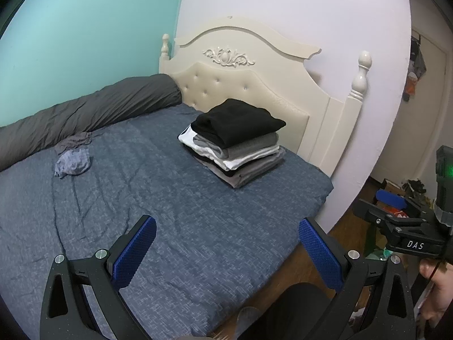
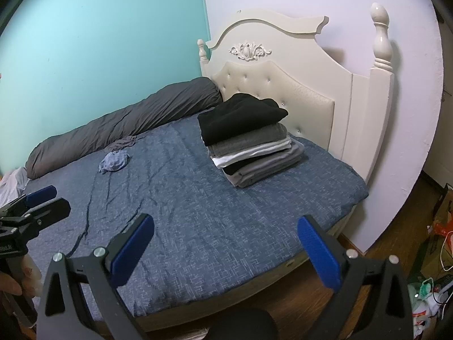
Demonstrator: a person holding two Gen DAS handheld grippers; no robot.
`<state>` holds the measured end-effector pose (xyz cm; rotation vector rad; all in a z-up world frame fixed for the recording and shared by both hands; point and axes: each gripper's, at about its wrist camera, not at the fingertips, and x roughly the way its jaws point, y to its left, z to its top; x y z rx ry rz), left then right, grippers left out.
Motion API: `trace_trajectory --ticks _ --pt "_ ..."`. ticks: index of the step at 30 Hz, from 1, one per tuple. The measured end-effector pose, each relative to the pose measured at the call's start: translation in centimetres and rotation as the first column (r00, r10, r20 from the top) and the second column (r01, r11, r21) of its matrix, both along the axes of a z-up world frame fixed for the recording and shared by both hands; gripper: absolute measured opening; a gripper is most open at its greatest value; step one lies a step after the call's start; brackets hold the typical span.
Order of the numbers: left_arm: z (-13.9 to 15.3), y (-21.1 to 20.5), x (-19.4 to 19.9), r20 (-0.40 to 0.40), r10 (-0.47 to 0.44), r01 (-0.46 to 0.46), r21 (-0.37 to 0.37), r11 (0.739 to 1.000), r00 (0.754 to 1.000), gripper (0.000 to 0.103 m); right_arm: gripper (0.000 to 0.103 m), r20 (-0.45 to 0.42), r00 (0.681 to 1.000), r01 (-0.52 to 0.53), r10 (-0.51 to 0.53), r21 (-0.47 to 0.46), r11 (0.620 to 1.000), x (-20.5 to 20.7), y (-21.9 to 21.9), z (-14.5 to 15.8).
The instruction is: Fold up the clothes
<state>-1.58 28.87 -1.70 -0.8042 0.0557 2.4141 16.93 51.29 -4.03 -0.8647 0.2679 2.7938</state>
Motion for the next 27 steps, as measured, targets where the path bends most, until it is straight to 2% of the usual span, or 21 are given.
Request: trace_trajectory --ticks 27 --pt "-0.12 -0.2 -0.2 0.013 0.007 -0.007 0.005 1.0 1.0 0.103 0.103 -0.001 1.0 0.004 -0.004 -0.003 1.0 -0.02 -0.02 0.06"
